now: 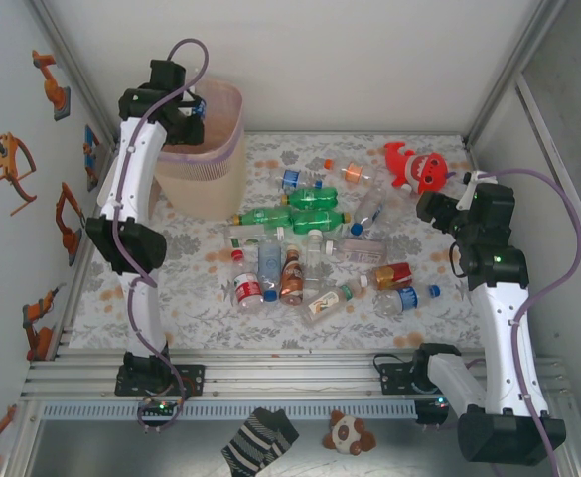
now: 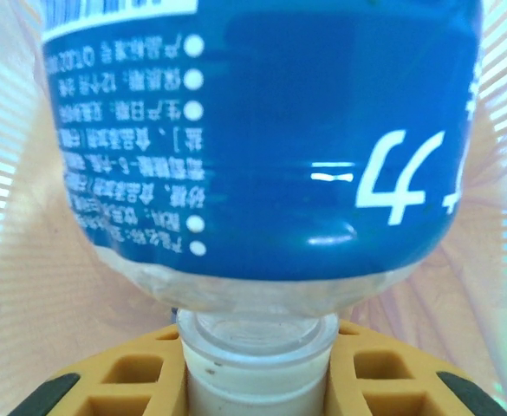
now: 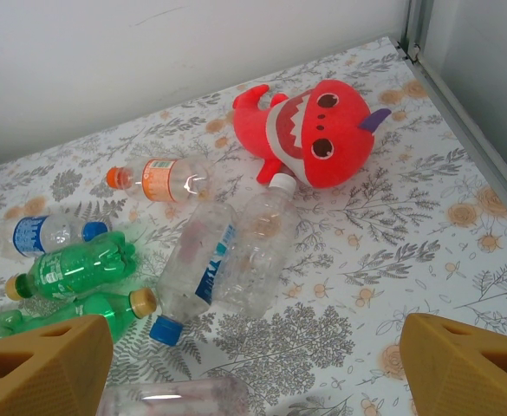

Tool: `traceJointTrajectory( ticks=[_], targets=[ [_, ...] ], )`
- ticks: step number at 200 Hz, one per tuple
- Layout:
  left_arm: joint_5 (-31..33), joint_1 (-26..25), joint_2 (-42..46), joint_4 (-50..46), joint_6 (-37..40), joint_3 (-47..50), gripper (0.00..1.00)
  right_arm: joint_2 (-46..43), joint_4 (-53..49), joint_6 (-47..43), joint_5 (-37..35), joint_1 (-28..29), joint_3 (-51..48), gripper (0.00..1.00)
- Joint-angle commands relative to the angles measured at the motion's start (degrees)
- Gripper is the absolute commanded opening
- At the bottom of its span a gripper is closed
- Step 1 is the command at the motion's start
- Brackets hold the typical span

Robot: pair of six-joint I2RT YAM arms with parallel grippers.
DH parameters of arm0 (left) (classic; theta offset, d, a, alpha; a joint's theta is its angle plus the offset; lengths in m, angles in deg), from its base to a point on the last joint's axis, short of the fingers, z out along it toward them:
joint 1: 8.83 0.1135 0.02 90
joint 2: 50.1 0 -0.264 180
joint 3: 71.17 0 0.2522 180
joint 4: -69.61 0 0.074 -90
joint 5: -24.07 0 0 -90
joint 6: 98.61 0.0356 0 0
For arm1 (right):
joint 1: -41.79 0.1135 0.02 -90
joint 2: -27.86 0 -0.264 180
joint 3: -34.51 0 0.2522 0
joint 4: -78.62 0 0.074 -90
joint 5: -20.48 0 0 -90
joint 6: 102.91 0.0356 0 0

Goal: Put the plastic bottles in the bin

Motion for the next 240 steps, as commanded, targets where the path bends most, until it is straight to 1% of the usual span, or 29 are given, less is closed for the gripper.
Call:
traceJointTrajectory(
  ticks=[1,28,64,111,173,240],
  targets=[
    [1.2,0.34,-3.28,-0.35,0.47,-1.27,0.28,-0.76,0.48,0.83,-0.21,0.39,0.94,0.85],
    [2.06,0.51,-5.44,0.74,0.29,-1.39,0.28,-0.99,0.24,0.76,-0.27,0.43,0.85,0.85],
    [1.19,0.86,-7.56,0.72,0.04,-0.61,0.28,-1.34,0.28,0.83,-0.45,0.39,0.41,0.85],
    [0.27,0.87,-9.36,-2.19,0.09,1.13,0.28,-1.31,0.43,1.02,-0.3,0.39,0.2,0.85],
    [-0.87,0.18,-5.46,-4.99,-0.87,8.12,0.29,-1.34,0.73,1.53,0.1,0.39,-0.12,0.85],
    [-1.32,-0.1,-3.26,-11.02,-2.9,6.88,0.32,-1.62,0.54,1.64,0.45,0.39,0.06,0.85]
  ],
)
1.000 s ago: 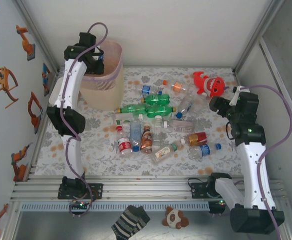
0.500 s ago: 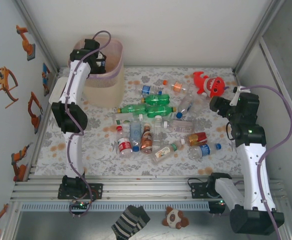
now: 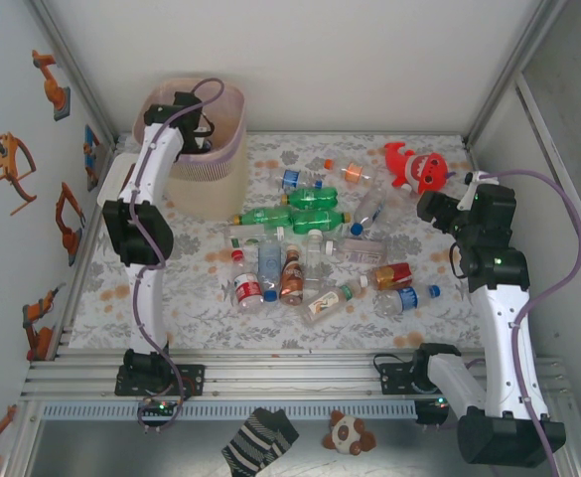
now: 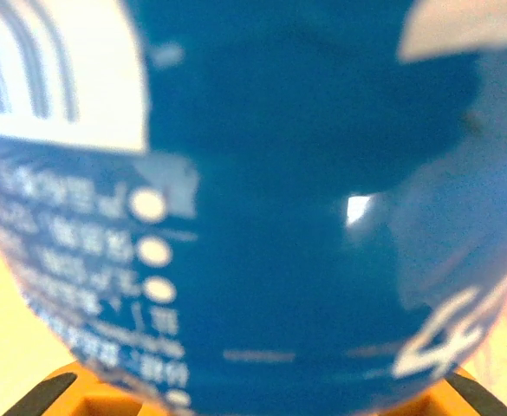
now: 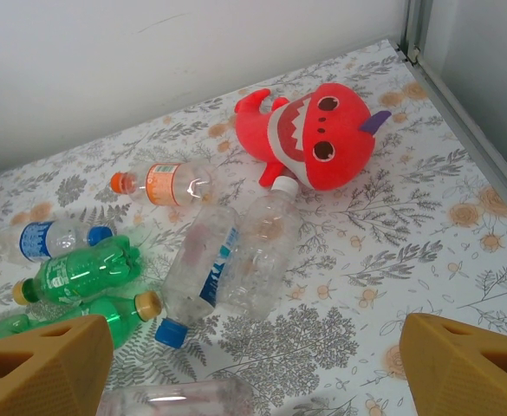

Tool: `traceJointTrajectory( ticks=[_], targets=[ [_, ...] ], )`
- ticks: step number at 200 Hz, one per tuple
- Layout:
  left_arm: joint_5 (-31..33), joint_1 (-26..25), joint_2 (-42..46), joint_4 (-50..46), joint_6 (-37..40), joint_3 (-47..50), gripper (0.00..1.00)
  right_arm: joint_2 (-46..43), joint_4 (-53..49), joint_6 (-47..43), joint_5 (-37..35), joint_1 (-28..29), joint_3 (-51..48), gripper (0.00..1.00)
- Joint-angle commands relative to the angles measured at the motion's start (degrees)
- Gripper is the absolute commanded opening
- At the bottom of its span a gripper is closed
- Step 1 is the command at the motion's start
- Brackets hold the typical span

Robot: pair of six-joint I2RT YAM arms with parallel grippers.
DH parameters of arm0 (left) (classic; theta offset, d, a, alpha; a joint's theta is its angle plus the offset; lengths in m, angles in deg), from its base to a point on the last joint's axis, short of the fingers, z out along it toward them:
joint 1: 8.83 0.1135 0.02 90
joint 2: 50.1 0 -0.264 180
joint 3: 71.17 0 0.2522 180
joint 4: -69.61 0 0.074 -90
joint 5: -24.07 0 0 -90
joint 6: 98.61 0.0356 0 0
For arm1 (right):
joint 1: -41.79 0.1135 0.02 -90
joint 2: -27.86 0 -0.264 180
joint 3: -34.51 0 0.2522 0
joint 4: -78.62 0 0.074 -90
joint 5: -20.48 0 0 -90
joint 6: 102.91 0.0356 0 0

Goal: Put the plastic bottles in the bin

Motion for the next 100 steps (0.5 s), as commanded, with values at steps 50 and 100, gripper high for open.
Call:
traceJointTrajectory(
  ticks=[50,100],
  targets=[
    [-0.58,-0.63,3.38,-8.07,-1.84,-3.84,0.44,-1.06,0.54,0.89,0.74,0.41,0.23,0.85],
    [-0.12,-0.89,3.88,-8.26,-2.05,-5.5,0.55,-0.93,0.55,0.79,0.82,0.39,0.76,0.85]
  ],
)
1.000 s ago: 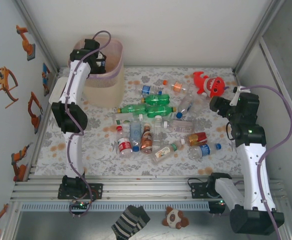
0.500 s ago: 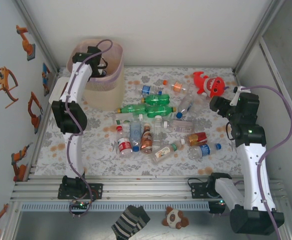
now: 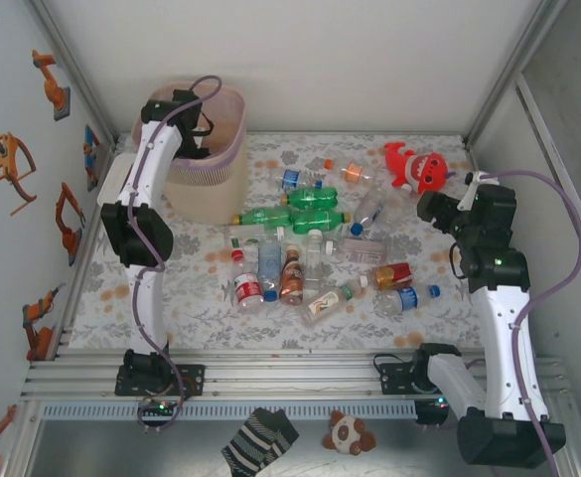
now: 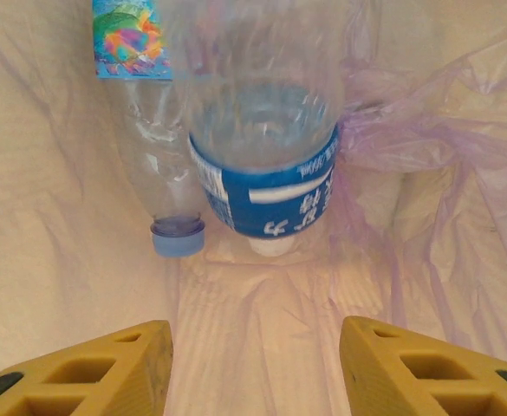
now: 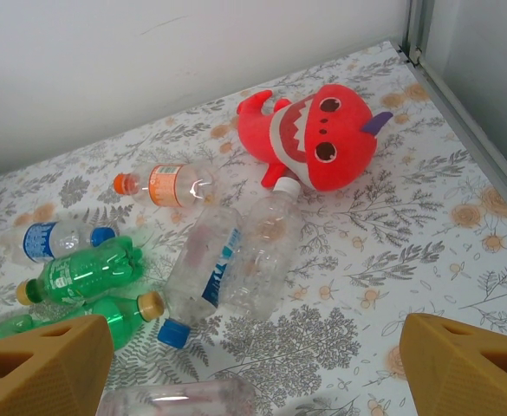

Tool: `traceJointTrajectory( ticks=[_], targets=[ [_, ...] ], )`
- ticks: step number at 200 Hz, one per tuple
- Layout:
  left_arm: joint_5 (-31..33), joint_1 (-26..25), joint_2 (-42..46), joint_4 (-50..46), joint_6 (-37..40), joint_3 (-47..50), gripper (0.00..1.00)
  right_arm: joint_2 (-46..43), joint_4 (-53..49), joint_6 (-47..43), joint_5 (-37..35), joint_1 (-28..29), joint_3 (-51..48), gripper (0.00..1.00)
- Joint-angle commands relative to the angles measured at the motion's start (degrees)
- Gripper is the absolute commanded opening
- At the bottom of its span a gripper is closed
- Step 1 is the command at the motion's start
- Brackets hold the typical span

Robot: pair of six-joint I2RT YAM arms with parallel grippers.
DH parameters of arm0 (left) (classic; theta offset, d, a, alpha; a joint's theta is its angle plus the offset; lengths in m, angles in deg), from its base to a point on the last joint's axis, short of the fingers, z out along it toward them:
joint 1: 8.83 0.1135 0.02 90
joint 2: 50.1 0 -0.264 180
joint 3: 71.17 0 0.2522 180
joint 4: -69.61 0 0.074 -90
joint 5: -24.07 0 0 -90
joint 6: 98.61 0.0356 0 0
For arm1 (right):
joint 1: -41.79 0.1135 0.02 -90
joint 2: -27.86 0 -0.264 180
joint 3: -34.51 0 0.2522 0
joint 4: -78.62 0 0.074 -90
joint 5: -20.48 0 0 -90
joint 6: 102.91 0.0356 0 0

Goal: Put the plastic bottles in the bin

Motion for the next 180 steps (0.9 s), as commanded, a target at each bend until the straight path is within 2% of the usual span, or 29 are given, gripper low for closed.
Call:
traceJointTrajectory(
  ticks=[1,56,140,161,180],
  targets=[
    [0.03,-0.39,3.28,-2.9,-0.52,-2.62,0.55,-0.71,0.59,0.73,0.6,0.39,0.76,0.85],
    [1.18,-0.47,6.35,-2.82,-0.58,-5.04,0.57,-0.64,0.5,0.81,0.69,0.39,0.94,0.85],
    [-1.04,-0.48,13.71,-0.01,-0.55,-5.12,0.56,-0.08,-0.57,0.55,1.13,0.45,0.67,0.85],
    [-2.08,-0.48,15.65,0.57,-0.45,-5.05,0.52,-0.17,-0.68,0.55,1.22,0.4,0.59,0.85],
    [-3.33,-0.48,17.59,0.96,-0.2,-4.41,0.44,-0.13,-0.78,0.56,1.39,0.39,0.5,0.85]
  ],
)
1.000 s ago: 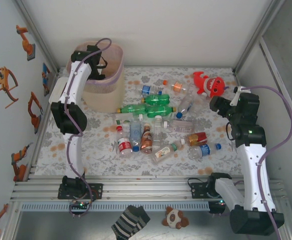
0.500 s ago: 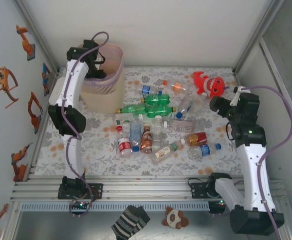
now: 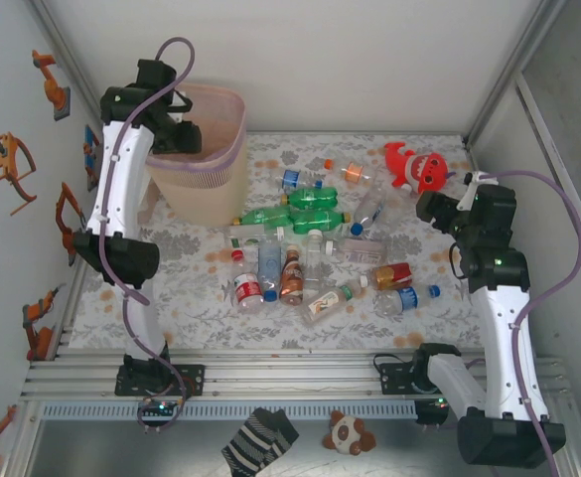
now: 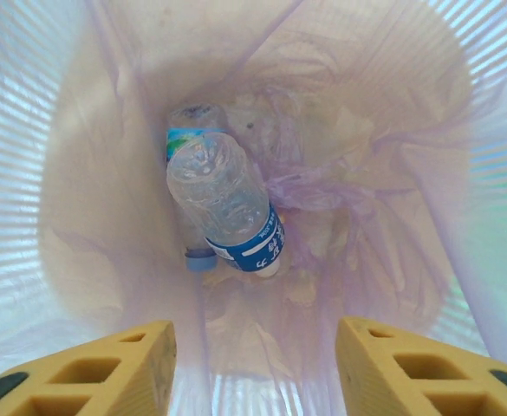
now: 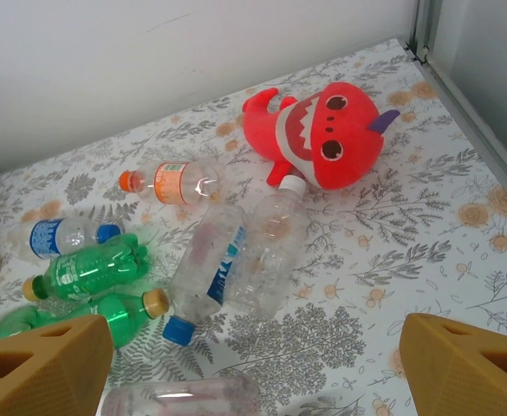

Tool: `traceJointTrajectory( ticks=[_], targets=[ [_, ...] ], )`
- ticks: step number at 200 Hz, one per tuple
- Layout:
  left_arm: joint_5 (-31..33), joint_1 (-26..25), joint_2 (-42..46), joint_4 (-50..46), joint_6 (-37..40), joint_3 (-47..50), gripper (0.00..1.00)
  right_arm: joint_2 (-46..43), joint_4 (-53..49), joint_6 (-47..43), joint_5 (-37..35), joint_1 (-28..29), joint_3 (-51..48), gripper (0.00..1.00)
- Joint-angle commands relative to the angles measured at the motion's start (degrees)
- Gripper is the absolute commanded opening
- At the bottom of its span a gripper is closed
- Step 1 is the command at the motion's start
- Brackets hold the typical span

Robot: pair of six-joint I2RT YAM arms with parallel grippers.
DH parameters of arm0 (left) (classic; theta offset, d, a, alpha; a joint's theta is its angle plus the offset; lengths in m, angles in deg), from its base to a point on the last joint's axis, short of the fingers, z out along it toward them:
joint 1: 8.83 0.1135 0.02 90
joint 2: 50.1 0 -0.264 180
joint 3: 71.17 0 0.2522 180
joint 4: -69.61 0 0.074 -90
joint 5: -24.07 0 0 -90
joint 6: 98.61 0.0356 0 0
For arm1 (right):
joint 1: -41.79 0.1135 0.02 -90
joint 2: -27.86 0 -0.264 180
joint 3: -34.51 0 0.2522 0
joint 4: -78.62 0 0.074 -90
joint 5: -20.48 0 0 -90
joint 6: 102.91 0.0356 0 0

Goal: Put the plastic bottles in the bin

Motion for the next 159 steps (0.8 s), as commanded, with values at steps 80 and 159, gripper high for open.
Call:
traceJointTrajectory(
  ticks=[80,159],
  targets=[
    [-5.06,-0.62,10.35,1.25,1.12,7.83,0.26,0.27,-0.9,0.99,1.52,0.39,0.5,0.84],
    [-4.18,-0.63,7.4,3.9,1.24,13.94,0.21,-0.99,-1.85,0.88,0.93,0.39,-0.03,0.84]
  ],
)
